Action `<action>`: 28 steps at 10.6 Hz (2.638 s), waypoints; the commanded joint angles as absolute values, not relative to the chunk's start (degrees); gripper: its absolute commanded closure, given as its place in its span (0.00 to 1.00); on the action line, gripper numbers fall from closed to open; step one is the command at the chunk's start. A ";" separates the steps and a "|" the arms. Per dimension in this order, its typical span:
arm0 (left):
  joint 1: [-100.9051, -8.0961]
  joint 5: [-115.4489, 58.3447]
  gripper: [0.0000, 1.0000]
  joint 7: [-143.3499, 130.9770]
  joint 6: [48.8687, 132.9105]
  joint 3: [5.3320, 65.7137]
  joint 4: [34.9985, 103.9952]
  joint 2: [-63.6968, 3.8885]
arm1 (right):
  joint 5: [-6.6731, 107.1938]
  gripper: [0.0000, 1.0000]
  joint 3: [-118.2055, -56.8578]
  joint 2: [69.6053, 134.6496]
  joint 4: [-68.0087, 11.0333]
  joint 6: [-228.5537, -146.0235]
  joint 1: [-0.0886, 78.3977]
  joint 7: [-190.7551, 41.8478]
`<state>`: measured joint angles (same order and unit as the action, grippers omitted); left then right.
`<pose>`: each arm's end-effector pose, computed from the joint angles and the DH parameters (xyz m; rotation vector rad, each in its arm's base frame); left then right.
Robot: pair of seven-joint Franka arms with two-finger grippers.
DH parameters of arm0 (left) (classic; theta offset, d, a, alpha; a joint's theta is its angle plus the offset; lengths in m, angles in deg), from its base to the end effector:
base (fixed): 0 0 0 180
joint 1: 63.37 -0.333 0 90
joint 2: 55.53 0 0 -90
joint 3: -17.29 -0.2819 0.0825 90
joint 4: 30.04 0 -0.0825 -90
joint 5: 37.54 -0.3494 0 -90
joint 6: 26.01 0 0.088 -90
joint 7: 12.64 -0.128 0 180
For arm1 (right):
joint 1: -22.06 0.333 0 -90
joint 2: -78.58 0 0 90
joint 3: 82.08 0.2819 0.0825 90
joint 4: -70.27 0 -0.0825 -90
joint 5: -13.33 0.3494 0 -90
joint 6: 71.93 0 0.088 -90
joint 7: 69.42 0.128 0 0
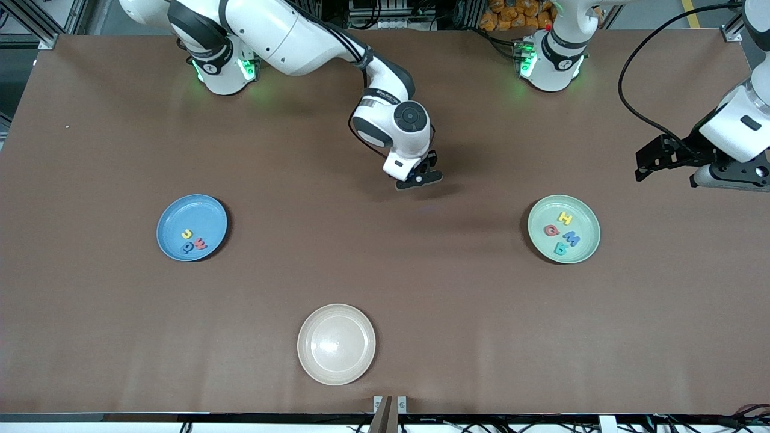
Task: Sort upper and lower case letters into plates
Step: 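Lower the right gripper and grasp the blue E, then carry the blue E to the blue plate while the left gripper withdraws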
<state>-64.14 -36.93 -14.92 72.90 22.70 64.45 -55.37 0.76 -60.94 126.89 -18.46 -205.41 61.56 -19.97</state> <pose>0.5336 -0.0445 0.5475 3.1215 -0.1867 0.1159 0.3489 0.5514 0.1541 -3.0509 -0.3580 0.1446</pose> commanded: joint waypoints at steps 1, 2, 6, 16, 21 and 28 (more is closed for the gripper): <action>-63.99 -35.35 0.00 -14.92 71.64 22.56 64.18 -55.61 | -1.35 0.51 -60.99 128.58 -17.09 -205.35 62.13 -19.41; -63.99 -35.35 0.00 -14.92 71.29 22.56 64.18 -55.70 | -1.35 0.56 -60.99 128.59 -17.09 -205.35 62.13 -19.85; -63.99 -35.35 0.00 -14.92 71.02 22.65 64.18 -55.70 | -1.35 0.80 -60.99 128.41 -17.01 -205.26 61.87 -22.40; -64.34 -35.61 0.00 -14.66 70.23 23.17 63.74 -56.84 | 2.43 1.00 -58.52 122.00 -12.43 -194.03 48.98 -27.05; -65.48 -36.14 0.00 -15.19 68.56 22.73 63.65 -58.51 | 2.78 1.00 -58.09 117.87 -12.52 -180.05 28.00 -41.44; -65.31 -36.14 0.00 -14.92 68.56 23.26 63.83 -58.34 | 0.14 0.99 -69.06 117.24 -14.71 -180.03 13.98 -60.97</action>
